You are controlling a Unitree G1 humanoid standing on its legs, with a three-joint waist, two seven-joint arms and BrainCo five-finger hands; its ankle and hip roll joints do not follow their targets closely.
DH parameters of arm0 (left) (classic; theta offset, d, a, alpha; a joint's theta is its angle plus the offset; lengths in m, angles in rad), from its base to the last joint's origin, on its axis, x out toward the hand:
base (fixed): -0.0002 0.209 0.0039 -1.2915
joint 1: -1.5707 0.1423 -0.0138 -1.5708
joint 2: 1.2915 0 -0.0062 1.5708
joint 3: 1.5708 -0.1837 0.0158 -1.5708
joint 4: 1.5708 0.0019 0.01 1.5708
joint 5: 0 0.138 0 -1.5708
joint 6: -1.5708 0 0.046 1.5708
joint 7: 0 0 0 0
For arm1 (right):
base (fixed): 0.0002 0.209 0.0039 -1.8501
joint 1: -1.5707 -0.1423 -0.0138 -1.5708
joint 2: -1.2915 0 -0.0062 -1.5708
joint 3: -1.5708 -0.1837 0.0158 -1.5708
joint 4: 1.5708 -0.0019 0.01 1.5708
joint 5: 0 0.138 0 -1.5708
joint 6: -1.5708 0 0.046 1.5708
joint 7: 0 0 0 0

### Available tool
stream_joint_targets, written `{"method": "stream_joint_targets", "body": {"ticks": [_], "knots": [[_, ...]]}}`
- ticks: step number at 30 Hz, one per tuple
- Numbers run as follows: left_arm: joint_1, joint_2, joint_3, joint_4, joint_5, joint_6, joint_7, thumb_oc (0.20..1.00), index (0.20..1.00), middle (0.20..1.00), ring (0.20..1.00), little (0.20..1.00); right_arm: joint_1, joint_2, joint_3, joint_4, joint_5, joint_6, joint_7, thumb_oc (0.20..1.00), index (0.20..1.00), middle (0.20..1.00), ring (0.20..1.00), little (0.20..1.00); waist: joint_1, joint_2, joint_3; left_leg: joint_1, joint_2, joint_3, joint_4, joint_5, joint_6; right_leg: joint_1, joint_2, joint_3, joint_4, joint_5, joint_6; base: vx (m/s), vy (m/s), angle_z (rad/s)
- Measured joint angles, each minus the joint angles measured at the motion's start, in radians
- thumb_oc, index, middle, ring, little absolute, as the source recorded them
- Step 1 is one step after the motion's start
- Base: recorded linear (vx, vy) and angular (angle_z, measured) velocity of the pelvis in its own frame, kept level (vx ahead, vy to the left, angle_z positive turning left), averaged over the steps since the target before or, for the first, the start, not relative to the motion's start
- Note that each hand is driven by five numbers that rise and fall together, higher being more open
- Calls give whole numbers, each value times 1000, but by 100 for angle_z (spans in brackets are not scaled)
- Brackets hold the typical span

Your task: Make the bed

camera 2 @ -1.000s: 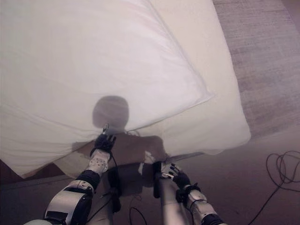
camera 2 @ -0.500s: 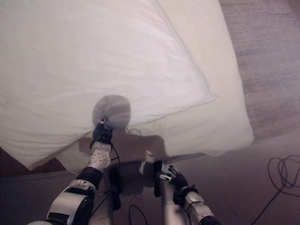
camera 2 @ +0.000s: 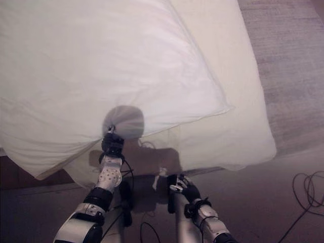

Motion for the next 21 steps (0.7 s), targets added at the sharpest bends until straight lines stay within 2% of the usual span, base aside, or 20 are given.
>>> {"method": "stream_joint_targets", "body": {"ticks": [5, 7, 14, 19, 21], "knots": [[13, -21, -42, -58, -27, -18, -17, 200, 200, 200, 200, 200, -94, 46, 36, 24, 172, 13, 47, 1000, 1000, 1000, 1000, 1000, 16, 4, 12, 1, -7, -5, -4, 7, 0, 3, -8, -11, 1, 0, 0, 4, 6, 7], [16, -34, -55, -89, -43, -21, -23, 200, 200, 200, 200, 200, -168, 102, 35, 49, 291, 20, 58, 1000, 1000, 1000, 1000, 1000, 27, 6, 13, 1, -12, -11, -4, 10, 1, 8, -13, -15, 1, 1, -2, 4, 8, 10], [14, -68, -182, -223, -67, -40, -38, 200, 200, 200, 200, 200, -408, 233, 2, 61, 704, 23, 84, 1000, 1000, 1000, 1000, 1000, 101, 36, 35, 1, -33, -41, -13, 25, 6, 25, -35, -40, -1, -1, 1, 5, 19, 14], [12, -67, -229, -274, -67, -52, -32, 200, 200, 200, 200, 200, -483, 251, -39, 67, 831, 14, 70, 1000, 1000, 1000, 1000, 1000, 118, 45, 41, -3, -54, -61, -24, 36, 12, 29, -53, -53, 3, -8, 11, -14, 4, 17], [12, -68, -261, -305, -66, -57, -10, 200, 200, 200, 200, 200, -520, 251, -72, 82, 869, -11, 51, 1000, 1000, 1000, 1000, 1000, 127, 58, 49, -12, -59, -83, -24, 41, 11, 33, -56, -63, 5, -15, 14, -11, 2, 22]]}}
